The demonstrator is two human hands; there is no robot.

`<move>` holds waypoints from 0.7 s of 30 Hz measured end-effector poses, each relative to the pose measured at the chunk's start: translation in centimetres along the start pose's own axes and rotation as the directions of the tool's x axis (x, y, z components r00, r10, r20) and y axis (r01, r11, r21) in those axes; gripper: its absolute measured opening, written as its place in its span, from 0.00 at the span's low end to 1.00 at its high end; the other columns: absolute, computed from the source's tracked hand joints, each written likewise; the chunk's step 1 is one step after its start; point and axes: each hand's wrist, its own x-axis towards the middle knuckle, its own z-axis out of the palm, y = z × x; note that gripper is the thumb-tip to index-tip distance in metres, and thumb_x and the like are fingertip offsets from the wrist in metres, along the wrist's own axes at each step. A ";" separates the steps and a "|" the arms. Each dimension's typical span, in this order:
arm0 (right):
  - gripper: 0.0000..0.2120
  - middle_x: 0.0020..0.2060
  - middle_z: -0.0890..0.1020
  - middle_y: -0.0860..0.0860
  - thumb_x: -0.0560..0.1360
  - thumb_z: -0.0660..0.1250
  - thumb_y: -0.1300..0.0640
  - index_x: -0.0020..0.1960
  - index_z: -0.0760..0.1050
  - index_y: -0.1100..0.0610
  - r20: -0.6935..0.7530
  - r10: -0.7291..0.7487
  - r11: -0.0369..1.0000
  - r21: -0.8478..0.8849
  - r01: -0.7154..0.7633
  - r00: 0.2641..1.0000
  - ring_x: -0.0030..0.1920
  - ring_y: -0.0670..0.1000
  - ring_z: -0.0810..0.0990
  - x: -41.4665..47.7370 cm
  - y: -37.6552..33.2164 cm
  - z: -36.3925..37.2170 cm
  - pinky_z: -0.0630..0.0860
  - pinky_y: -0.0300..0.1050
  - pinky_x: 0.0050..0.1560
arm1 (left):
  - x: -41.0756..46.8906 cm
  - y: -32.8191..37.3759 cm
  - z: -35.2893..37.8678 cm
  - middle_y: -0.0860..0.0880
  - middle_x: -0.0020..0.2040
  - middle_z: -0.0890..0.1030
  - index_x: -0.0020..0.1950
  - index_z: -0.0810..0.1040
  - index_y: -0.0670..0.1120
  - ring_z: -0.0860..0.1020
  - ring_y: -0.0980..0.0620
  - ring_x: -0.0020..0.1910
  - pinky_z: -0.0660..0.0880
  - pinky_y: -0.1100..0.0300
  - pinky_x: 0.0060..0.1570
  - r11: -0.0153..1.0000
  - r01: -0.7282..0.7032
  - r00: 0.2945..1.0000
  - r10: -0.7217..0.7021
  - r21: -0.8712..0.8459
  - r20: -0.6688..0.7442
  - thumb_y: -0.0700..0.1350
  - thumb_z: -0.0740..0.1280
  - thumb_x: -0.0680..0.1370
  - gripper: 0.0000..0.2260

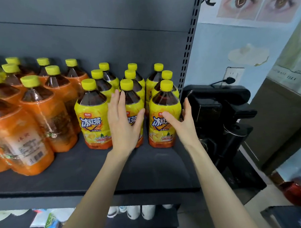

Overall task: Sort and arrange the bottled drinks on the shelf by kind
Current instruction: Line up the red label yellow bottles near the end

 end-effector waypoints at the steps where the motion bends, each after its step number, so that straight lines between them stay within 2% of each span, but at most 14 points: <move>1: 0.57 0.55 0.74 0.30 0.59 0.80 0.42 0.78 0.48 0.46 0.022 0.003 0.999 0.032 -0.004 1.000 0.55 0.32 0.78 0.6 0.2 -0.2 0.78 0.32 0.45 | -0.1 -0.2 0.2 0.38 0.74 0.64 0.73 0.63 0.36 0.60 0.42 0.74 0.59 0.47 0.73 1.000 -0.012 1.000 0.012 0.022 -0.011 0.46 0.67 0.78 0.27; 3: 0.55 0.53 0.76 0.30 0.61 0.78 0.45 0.78 0.48 0.47 0.070 0.010 0.998 0.058 -0.014 0.997 0.53 0.35 0.80 1.5 0.4 -0.4 0.78 0.33 0.44 | -0.1 -0.6 0.5 0.39 0.74 0.64 0.73 0.64 0.37 0.60 0.42 0.74 0.60 0.45 0.72 0.999 -0.029 0.999 0.030 0.031 -0.026 0.46 0.66 0.78 0.26; 6: 0.51 0.63 0.77 0.45 0.63 0.76 0.43 0.78 0.51 0.47 0.145 0.040 0.995 0.085 -0.053 0.989 0.59 0.46 0.80 2.1 0.6 -0.3 0.80 0.45 0.54 | -0.1 -1.0 0.8 0.39 0.74 0.64 0.73 0.63 0.37 0.60 0.44 0.74 0.60 0.43 0.72 0.999 -0.050 0.998 0.050 0.019 -0.037 0.47 0.64 0.79 0.26; 8: 0.54 0.66 0.75 0.50 0.59 0.76 0.39 0.78 0.52 0.45 0.154 0.047 0.994 0.089 -0.062 0.987 0.61 0.49 0.79 2.0 0.7 -0.2 0.78 0.50 0.58 | -0.1 -1.2 0.9 0.40 0.74 0.63 0.74 0.62 0.38 0.59 0.45 0.75 0.59 0.44 0.72 0.998 -0.062 0.997 0.063 0.016 -0.037 0.49 0.62 0.79 0.26; 11: 0.54 0.66 0.75 0.50 0.58 0.76 0.38 0.77 0.52 0.46 0.161 0.046 0.994 0.086 -0.061 0.986 0.61 0.50 0.79 2.2 1.0 -0.1 0.78 0.51 0.58 | -0.1 -1.3 1.1 0.40 0.74 0.63 0.74 0.62 0.38 0.58 0.45 0.75 0.59 0.43 0.72 0.998 -0.067 0.997 0.068 0.021 -0.045 0.48 0.62 0.79 0.26; 15: 0.51 0.65 0.76 0.51 0.60 0.75 0.39 0.77 0.55 0.47 0.152 0.053 0.992 0.102 -0.069 0.987 0.59 0.49 0.80 2.4 1.5 0.1 0.79 0.47 0.54 | -0.1 -1.3 1.1 0.40 0.74 0.63 0.73 0.62 0.38 0.58 0.45 0.74 0.60 0.41 0.71 0.998 -0.051 0.998 0.052 0.024 -0.046 0.46 0.64 0.79 0.26; 21: 0.52 0.66 0.75 0.52 0.60 0.74 0.39 0.77 0.53 0.47 0.154 0.051 0.991 0.115 -0.069 0.987 0.61 0.51 0.79 2.4 1.6 1.0 0.77 0.53 0.60 | -0.1 -1.3 1.1 0.39 0.74 0.62 0.74 0.62 0.38 0.58 0.44 0.75 0.58 0.44 0.73 0.998 -0.058 0.998 0.059 0.021 -0.035 0.49 0.61 0.80 0.26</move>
